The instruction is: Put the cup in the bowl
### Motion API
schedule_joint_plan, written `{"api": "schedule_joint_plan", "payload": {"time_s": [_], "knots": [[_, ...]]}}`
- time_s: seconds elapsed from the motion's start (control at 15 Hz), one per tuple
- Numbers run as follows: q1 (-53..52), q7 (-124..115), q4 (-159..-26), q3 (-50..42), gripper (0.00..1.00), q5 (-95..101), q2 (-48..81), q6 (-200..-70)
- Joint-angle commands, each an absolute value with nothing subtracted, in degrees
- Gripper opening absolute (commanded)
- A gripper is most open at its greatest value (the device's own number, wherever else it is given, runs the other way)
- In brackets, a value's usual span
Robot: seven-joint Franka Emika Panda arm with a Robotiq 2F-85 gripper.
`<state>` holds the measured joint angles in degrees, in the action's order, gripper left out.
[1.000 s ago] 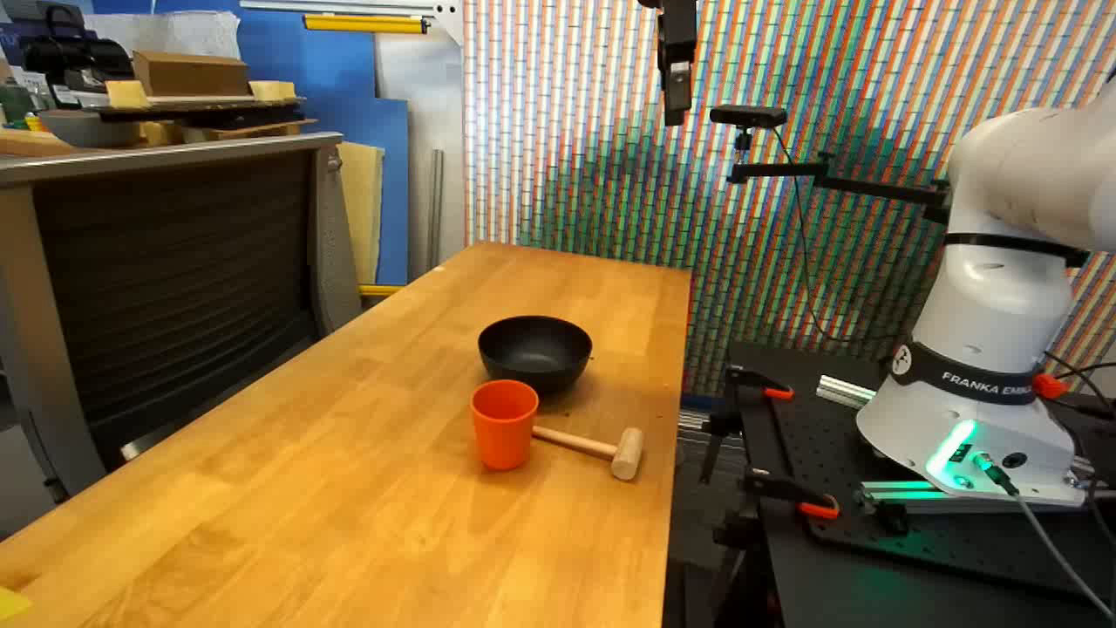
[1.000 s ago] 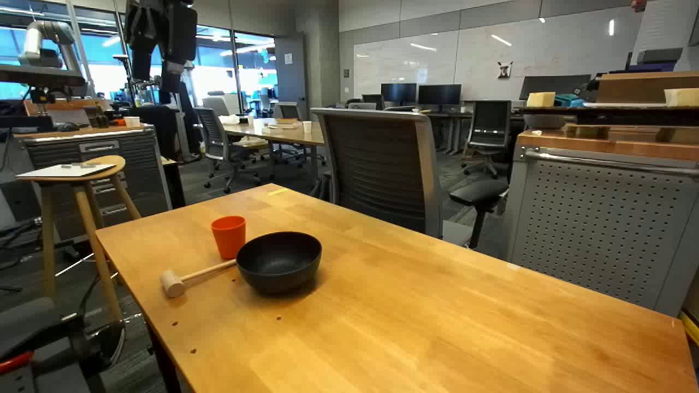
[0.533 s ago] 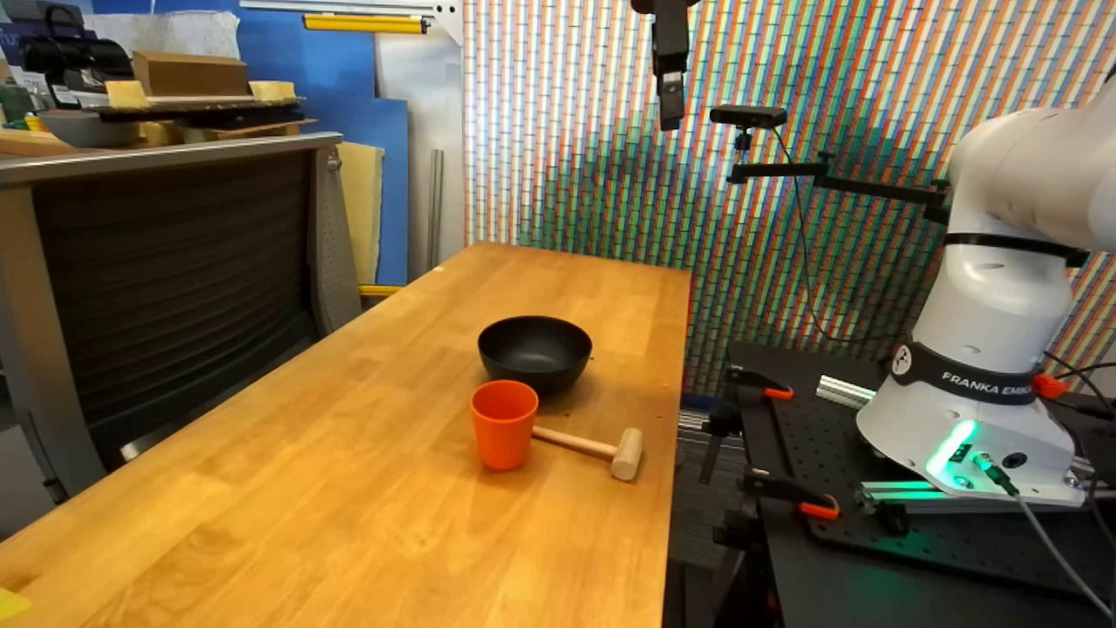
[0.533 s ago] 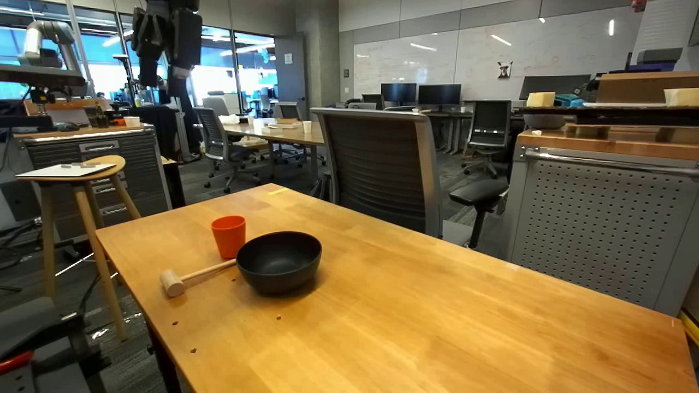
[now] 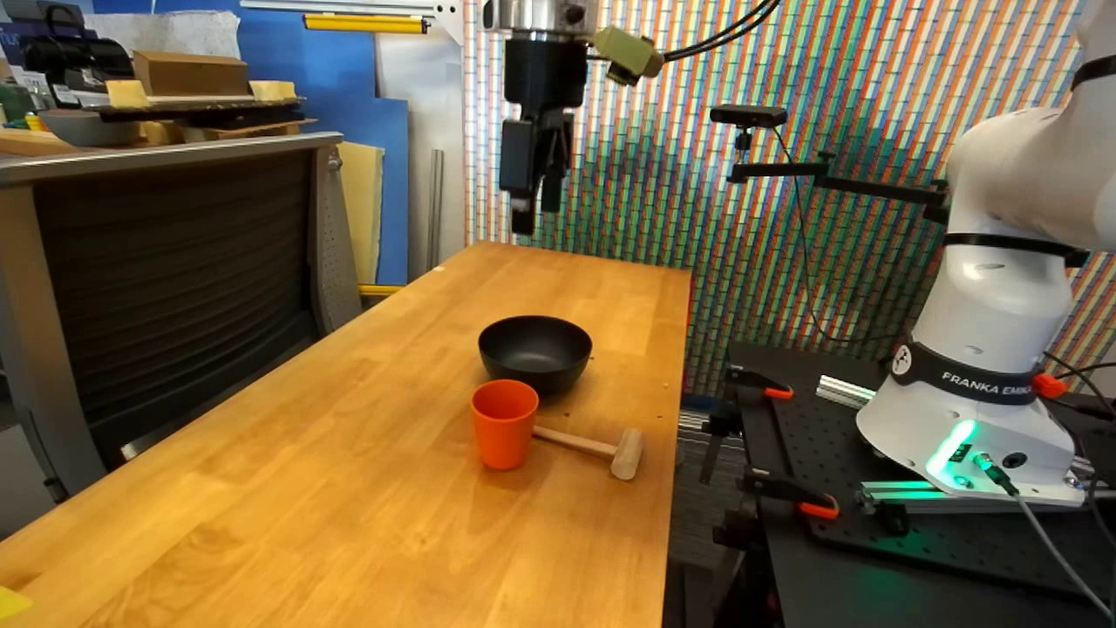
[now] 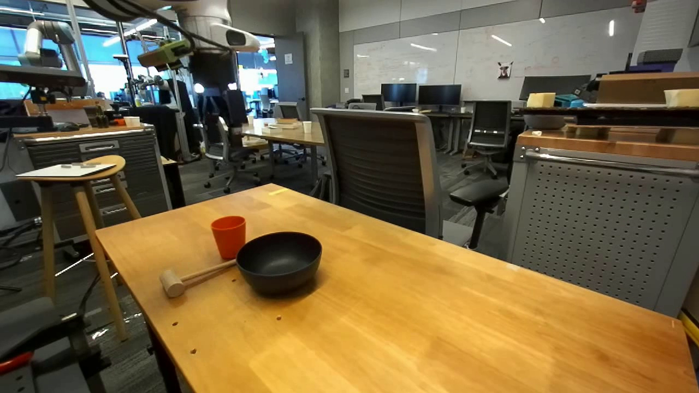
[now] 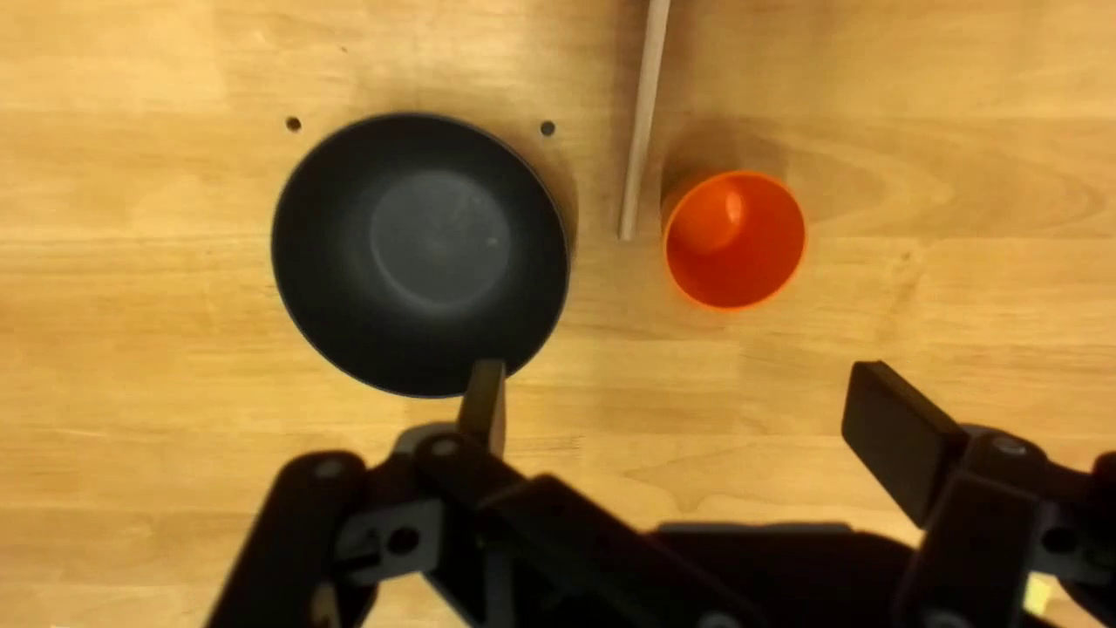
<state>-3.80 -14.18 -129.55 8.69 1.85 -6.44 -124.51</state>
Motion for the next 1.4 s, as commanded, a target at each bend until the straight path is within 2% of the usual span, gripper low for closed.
{"api": "schedule_joint_plan", "payload": {"time_s": [0.0, 0.27, 0.8, 0.93, 1.0, 1.07, 1.33], "knots": [[-5.0, -23.4, -126.8, 9.8, 1.00, 9.0, 1.0, -129.6], [-6.6, -29.8, -126.9, 8.4, 1.00, 14.8, 6.8, -131.0], [-10.3, -35.1, -126.5, 6.5, 1.00, 12.1, 16.9, -134.3], [-11.0, -36.2, -126.2, 5.8, 0.93, 11.6, 18.9, -135.8], [-11.6, -36.7, -126.1, 5.3, 0.72, 11.8, 19.8, -136.6], [-12.1, -37.3, -126.0, 4.8, 0.70, 12.1, 20.4, -137.5], [-13.2, -37.4, -125.2, 3.1, 0.36, 12.1, 21.9, -138.8]]}}
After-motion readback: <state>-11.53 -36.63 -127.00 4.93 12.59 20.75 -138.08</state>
